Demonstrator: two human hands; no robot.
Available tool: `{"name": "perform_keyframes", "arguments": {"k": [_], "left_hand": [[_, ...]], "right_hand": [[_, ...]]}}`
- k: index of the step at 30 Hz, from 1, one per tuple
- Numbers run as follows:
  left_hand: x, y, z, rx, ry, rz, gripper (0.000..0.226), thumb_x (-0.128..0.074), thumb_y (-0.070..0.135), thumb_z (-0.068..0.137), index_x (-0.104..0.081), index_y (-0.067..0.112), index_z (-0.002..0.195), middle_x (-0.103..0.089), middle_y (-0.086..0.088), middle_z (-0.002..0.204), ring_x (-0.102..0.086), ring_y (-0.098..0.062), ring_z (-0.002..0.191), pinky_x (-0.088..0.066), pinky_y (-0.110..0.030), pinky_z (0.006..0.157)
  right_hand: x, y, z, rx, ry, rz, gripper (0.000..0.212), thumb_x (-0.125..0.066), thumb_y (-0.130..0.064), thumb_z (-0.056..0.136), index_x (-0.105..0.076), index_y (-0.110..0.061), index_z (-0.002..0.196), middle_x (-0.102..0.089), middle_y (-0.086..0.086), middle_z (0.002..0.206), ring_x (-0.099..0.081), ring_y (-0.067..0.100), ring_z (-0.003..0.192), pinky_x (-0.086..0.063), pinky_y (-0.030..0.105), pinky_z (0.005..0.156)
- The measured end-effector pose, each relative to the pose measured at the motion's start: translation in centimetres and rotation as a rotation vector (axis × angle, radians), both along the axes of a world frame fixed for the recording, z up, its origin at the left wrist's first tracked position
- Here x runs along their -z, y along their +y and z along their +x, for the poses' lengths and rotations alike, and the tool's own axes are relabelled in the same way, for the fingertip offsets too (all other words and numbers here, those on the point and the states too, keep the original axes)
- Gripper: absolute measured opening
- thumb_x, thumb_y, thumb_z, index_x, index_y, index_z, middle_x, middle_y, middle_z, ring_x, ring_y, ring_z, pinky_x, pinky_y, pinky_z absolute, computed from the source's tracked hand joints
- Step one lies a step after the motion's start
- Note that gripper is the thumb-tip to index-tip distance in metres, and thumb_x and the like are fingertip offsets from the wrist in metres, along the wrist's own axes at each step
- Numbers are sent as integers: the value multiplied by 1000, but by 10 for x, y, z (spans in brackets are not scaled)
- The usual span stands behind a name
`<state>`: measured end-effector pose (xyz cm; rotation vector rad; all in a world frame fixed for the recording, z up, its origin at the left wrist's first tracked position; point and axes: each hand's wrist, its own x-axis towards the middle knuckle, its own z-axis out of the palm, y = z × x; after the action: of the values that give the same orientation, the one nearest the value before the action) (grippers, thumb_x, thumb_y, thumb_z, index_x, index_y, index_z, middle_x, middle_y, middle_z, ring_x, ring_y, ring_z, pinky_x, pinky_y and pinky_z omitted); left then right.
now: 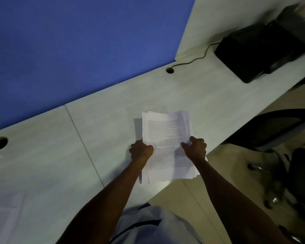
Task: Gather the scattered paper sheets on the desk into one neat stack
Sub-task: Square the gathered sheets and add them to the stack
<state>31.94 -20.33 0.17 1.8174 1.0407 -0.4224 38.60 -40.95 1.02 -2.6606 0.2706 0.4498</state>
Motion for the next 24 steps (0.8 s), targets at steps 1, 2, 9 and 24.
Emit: {"name": "perform_keyframes", "arguments": {"k": [1,2,9,24], "left_hand": [[2,-14,8,19,49,98,50,-72,32,81,-61,9,124,-58,-15,131,-55,-33,121,-48,-37,98],[2,-26,14,-2,74,143,54,-71,31,81,-57,7,127,-54,-18,133,-52,-34,123,-47,-39,98],[-8,-71,42,-313,177,-46,81,-82,26,69,-30,3,128,-37,-25,137,-48,-39,121,-52,-46,95],[-4,-21,21,-9,-296,-448,56,-75,-4,78,-62,13,130,-68,-1,121,-66,-19,103,-56,-29,82]], "right_hand": [[3,-5,3,-27,32,-73,39,-70,-38,92,-63,-5,112,-54,22,127,-49,44,125,-47,50,96],[9,-8,7,-42,70,-105,42,-68,-40,94,-60,-8,121,-46,22,138,-39,44,134,-42,55,104],[4,-9,25,-9,203,-104,115,-88,-66,61,-28,-9,142,-38,14,141,-38,40,134,-41,52,105],[6,-11,18,215,377,125,118,-88,-69,59,-37,-10,147,-40,15,148,-38,35,141,-37,48,116]]}}
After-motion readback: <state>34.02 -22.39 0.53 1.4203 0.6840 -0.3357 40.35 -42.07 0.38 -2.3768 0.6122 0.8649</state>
